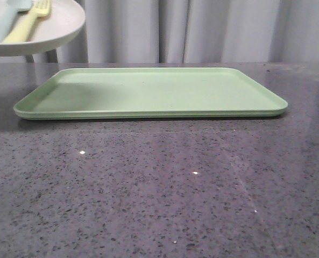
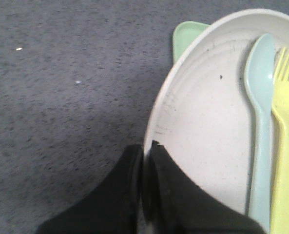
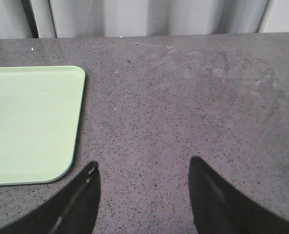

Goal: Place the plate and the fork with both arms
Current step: 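Carry the white plate with the left gripper over the green tray, then lower the plate onto the tray center and open the left gripper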

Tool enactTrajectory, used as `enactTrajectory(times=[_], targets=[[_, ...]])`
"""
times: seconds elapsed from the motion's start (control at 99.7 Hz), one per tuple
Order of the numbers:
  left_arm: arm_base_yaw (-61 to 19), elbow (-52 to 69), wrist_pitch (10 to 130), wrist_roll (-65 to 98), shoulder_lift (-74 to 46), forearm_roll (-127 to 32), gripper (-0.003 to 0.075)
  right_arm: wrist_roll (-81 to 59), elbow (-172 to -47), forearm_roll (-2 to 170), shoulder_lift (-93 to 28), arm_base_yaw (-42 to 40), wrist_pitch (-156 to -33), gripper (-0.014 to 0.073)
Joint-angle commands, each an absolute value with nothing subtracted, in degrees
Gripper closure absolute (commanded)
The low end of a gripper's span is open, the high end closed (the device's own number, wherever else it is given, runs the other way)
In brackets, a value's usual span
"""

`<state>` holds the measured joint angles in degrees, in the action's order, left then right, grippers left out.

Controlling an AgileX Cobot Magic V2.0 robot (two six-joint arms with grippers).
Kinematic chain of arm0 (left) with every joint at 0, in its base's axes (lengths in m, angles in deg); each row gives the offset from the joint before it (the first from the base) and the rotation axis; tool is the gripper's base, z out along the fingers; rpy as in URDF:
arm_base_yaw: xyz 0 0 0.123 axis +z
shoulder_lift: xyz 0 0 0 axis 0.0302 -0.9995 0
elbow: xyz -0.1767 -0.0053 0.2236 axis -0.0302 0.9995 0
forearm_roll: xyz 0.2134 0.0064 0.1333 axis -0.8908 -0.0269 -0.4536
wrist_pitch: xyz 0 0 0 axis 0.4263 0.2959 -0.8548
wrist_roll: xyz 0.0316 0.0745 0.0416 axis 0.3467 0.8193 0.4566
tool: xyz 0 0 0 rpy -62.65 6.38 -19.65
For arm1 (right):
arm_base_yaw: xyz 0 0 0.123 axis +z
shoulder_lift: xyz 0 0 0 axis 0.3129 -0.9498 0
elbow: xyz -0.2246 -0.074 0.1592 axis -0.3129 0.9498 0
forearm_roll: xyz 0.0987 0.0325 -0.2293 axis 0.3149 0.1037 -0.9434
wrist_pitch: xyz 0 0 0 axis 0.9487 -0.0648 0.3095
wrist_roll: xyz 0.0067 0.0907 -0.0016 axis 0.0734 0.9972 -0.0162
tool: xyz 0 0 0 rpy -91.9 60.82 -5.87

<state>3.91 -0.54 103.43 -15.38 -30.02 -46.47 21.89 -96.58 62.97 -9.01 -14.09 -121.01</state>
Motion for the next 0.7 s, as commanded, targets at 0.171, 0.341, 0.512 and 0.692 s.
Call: enactTrajectory(times=[0.171,0.341,0.512,0.692], targets=[[-7.7,-5.0,90.5,-19.1,-35.3,-42.6,0.0741,21.2,-98.6,61.9,-9.6,-14.5,-116.6,0.0176],[-13.4,-9.1,89.3,-19.6,-41.8,-41.3,0.0741,21.2,-98.6,61.9,-9.6,-14.5,-116.6,0.0176],[-16.9,-11.7,85.8,-22.2,-46.9,-41.0,0.0741,21.2,-98.6,61.9,-9.6,-14.5,-116.7,0.0176],[-17.8,-12.4,85.0,-22.4,-51.0,-39.8,0.0741,21.2,-98.6,61.9,-9.6,-14.5,-116.8,0.0176]])
